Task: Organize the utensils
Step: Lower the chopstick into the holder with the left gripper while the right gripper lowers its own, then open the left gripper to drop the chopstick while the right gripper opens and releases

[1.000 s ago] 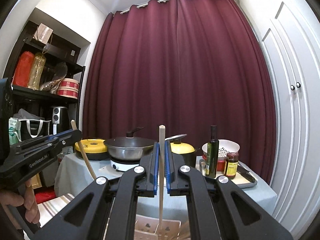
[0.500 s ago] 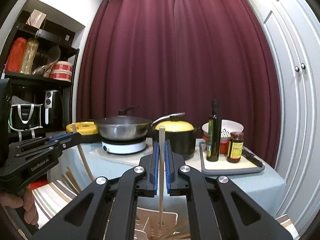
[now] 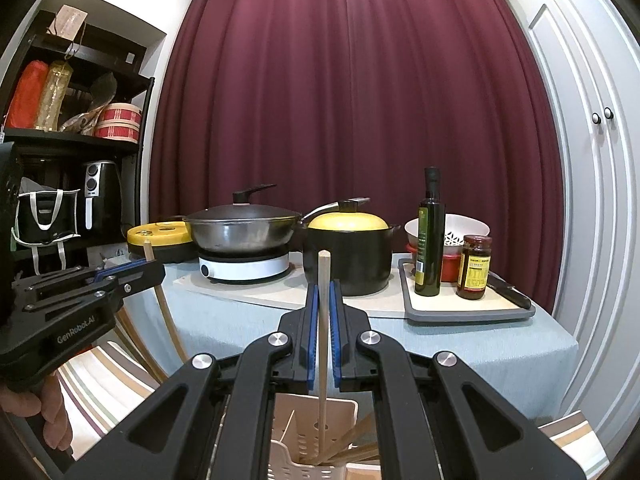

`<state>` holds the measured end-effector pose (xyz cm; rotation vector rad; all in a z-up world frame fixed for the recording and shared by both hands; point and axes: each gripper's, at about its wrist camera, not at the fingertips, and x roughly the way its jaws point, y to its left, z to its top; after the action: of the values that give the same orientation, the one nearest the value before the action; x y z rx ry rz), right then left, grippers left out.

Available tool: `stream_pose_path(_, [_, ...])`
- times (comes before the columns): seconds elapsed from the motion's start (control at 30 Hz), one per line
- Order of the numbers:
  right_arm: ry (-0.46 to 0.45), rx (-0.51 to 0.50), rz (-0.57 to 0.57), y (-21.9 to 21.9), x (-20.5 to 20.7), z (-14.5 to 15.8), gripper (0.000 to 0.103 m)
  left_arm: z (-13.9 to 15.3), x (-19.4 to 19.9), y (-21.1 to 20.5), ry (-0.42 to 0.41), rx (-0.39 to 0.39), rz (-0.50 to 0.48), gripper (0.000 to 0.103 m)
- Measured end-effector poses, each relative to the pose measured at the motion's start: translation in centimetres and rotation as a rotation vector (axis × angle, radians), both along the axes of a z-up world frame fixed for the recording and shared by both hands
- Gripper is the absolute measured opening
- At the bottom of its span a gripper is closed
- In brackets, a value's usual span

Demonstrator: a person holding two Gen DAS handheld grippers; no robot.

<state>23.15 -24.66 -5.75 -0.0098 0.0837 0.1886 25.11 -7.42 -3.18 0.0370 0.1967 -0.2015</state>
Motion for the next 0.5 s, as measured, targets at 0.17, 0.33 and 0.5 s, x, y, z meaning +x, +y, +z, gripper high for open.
stream_pose_path(0.17, [0.025,-0.016,-0.007,0.35,0.57,-0.28,0.007,-0.47,0.19,0.29,0.011,-0.005,0.005,0.007])
stream_pose_path(0.33, [0.019,-0.006,-0.021,0.35,0.51,-0.59,0.04,-0.63,0.46,0.33,0.024,0.004,0.005,0.031])
stream_pose_path(0.5, [0.006,-0.018,-0.024,0.62,0.28,-0.42,0.047,-0.54,0.27,0.66,0.009,-0.005,0.015,0.052])
